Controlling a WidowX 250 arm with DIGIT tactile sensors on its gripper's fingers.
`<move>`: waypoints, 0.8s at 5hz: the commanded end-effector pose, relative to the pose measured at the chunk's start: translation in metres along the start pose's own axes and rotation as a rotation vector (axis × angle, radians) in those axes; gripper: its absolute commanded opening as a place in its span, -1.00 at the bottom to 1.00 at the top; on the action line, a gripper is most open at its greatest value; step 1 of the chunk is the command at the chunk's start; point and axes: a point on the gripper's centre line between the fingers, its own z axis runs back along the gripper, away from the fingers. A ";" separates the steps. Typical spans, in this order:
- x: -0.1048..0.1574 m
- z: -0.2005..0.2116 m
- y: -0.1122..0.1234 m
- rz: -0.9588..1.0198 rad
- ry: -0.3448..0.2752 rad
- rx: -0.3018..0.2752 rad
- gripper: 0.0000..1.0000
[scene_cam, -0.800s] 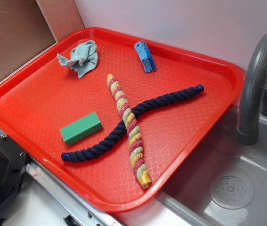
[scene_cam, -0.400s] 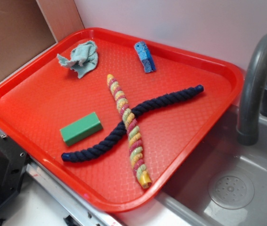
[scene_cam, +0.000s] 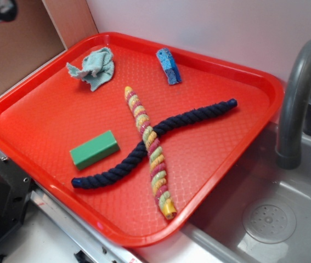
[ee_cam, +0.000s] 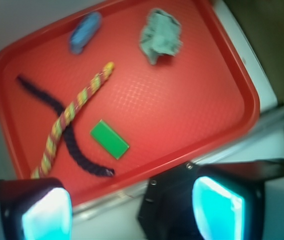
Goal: Grab the multicolored rope.
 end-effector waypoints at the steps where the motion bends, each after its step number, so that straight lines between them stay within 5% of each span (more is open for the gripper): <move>1: 0.038 -0.047 -0.025 0.472 0.079 -0.145 1.00; 4: 0.082 -0.130 -0.062 0.535 -0.011 -0.061 1.00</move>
